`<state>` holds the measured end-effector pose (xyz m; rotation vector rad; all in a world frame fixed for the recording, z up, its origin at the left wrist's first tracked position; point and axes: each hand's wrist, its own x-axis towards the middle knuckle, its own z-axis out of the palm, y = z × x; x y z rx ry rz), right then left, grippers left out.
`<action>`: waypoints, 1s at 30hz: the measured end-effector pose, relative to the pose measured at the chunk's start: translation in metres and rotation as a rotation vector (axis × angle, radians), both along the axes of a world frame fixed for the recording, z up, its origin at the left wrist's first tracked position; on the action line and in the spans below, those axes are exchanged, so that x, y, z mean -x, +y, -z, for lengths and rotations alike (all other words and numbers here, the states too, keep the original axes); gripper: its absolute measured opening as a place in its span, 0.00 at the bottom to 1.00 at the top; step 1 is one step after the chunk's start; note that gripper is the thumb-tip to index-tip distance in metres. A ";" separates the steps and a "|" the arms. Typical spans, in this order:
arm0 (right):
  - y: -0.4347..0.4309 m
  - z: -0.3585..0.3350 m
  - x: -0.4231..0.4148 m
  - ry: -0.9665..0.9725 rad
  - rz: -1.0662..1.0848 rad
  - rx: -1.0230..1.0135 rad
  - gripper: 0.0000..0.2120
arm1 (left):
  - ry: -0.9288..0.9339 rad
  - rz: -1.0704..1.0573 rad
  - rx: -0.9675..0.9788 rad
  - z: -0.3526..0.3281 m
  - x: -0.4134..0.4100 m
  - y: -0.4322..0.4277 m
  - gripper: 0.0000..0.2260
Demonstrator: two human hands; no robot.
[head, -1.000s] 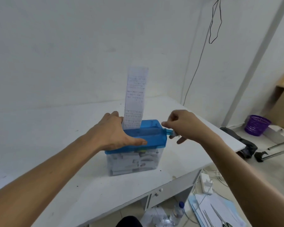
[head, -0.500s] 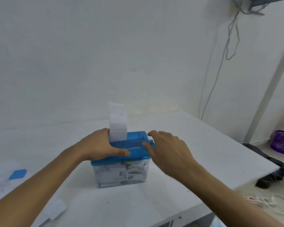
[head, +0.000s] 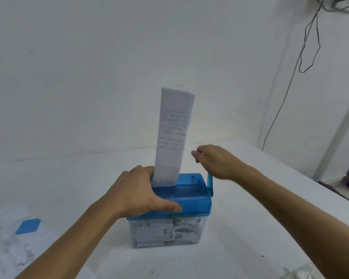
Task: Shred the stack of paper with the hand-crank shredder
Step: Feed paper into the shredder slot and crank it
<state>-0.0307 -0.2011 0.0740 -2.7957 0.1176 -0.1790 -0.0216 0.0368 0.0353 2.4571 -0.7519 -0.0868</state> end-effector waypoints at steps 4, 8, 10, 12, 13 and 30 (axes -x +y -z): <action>-0.012 0.039 -0.040 0.440 -0.002 -0.327 0.14 | -0.036 -0.030 -0.018 0.006 -0.003 0.001 0.44; -0.021 0.096 -0.025 0.489 0.026 -0.847 0.08 | -0.045 -0.065 -0.025 0.009 -0.004 0.001 0.46; -0.012 0.099 -0.011 0.227 0.030 -0.918 0.11 | -0.049 -0.084 -0.035 0.007 -0.002 0.002 0.42; -0.004 0.109 0.006 -0.074 0.068 -0.822 0.19 | -0.044 -0.077 -0.047 0.005 -0.002 0.001 0.32; -0.001 0.117 0.014 -0.196 0.088 -0.796 0.18 | -0.058 -0.072 -0.055 0.007 -0.004 0.000 0.26; 0.002 0.132 0.049 -0.304 -0.162 0.059 0.10 | -0.130 -0.084 -0.041 0.013 -0.007 -0.004 0.17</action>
